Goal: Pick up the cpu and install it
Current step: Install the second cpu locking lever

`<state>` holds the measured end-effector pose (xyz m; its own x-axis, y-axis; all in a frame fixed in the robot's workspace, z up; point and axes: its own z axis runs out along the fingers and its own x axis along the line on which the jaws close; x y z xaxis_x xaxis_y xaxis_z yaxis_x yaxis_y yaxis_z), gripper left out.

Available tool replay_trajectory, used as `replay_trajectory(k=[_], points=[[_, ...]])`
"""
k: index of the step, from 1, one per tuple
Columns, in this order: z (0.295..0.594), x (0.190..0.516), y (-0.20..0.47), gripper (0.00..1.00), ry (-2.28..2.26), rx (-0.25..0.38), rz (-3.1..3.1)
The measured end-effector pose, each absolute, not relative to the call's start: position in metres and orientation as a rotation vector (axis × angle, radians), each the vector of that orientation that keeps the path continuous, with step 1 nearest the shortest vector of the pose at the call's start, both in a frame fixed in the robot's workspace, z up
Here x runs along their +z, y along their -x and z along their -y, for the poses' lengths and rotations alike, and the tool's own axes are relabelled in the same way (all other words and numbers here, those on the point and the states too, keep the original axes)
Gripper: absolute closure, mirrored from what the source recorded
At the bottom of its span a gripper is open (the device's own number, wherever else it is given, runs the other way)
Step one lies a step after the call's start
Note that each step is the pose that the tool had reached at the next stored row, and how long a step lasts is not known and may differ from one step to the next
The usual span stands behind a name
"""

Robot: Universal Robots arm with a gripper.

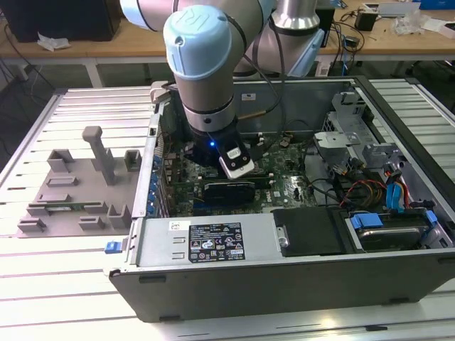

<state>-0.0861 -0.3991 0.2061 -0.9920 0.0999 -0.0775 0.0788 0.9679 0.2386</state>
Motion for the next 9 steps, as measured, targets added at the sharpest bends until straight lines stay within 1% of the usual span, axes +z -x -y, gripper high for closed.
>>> replay_trajectory(k=[2,9], points=[[0.4001,0.2047,0.0861,0.89,-0.14,0.411,-3.023],[0.4019,0.1997,0.0861,0.89,-0.142,0.457,-3.018]])
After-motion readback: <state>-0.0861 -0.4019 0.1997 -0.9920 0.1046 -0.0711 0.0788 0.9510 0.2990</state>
